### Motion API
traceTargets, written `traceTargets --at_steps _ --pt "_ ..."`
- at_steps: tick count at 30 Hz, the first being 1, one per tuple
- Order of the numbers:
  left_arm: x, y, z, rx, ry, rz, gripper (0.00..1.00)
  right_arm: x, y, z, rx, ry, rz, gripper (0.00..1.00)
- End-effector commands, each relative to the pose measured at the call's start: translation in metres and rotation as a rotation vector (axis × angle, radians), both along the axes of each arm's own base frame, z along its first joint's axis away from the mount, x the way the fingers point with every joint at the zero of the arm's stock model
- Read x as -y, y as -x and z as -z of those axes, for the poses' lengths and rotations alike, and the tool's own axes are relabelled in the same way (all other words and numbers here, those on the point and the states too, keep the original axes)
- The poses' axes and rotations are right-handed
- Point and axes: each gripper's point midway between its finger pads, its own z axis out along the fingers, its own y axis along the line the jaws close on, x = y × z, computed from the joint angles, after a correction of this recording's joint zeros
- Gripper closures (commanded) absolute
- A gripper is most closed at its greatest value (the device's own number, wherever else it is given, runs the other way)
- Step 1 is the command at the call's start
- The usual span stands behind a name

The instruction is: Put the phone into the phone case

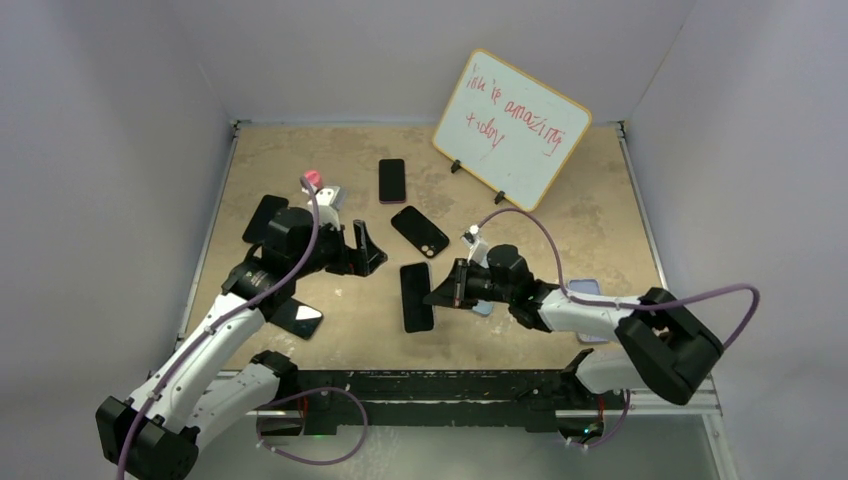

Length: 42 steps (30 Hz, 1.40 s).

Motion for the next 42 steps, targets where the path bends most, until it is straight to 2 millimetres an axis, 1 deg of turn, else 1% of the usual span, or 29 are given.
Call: traceTargets --at_steps 1,2,4,7,10,14,20,22,25,27,29,33,37,39,40,42 --pt "-0.033 -0.009 0.007 0.060 -0.182 -0.093 0.09 -0.023 -0.024 -0.030 0.054 -0.107 0.021 1.00" --pt "-0.034 -0.010 0.006 0.068 -0.183 -0.096 0.09 -0.026 -0.026 -0.031 0.050 -0.122 0.017 1.00" --pt "-0.035 -0.011 0.002 0.088 -0.182 -0.103 0.09 -0.033 -0.030 -0.025 0.020 -0.121 0.008 1.00" --pt "-0.042 -0.013 0.001 0.100 -0.206 -0.132 0.09 -0.043 -0.035 -0.024 -0.005 -0.125 0.002 1.00" --pt "-0.049 -0.013 -0.001 0.109 -0.225 -0.157 0.08 -0.052 -0.037 -0.020 -0.027 -0.129 -0.008 1.00" --pt "-0.052 -0.012 -0.001 0.114 -0.228 -0.171 0.08 -0.065 -0.034 -0.008 -0.064 -0.104 -0.020 1.00" --pt "-0.053 -0.012 0.000 0.104 -0.238 -0.172 0.08 -0.071 -0.034 0.012 -0.120 -0.078 -0.010 1.00" --pt "-0.053 -0.012 0.001 0.102 -0.238 -0.172 0.08 -0.070 -0.034 0.018 -0.132 -0.062 -0.006 0.98" --pt "-0.053 -0.012 0.001 0.101 -0.236 -0.175 0.08 -0.068 -0.036 0.024 -0.150 -0.036 0.013 0.92" --pt "-0.058 -0.014 0.002 0.100 -0.250 -0.200 0.07 -0.067 -0.035 0.028 -0.163 -0.016 0.015 0.80" --pt "-0.058 -0.014 0.003 0.094 -0.254 -0.202 0.07 -0.064 -0.035 0.033 -0.175 0.010 0.025 0.72" --pt "-0.058 -0.014 0.006 0.082 -0.262 -0.206 0.07 -0.057 -0.033 0.041 -0.200 0.068 0.044 0.62" --pt "-0.061 -0.015 0.009 0.067 -0.268 -0.228 0.05 -0.050 -0.032 0.042 -0.200 0.106 0.060 0.54" --pt "-0.065 -0.016 0.013 0.050 -0.279 -0.251 0.04 -0.046 -0.033 0.041 -0.189 0.134 0.072 0.48" --pt "-0.067 -0.016 0.016 0.038 -0.287 -0.266 0.03 -0.042 -0.033 0.041 -0.185 0.159 0.080 0.43" --pt "-0.072 -0.017 0.022 0.008 -0.300 -0.310 0.00 -0.038 -0.034 0.036 -0.160 0.178 0.084 0.37"
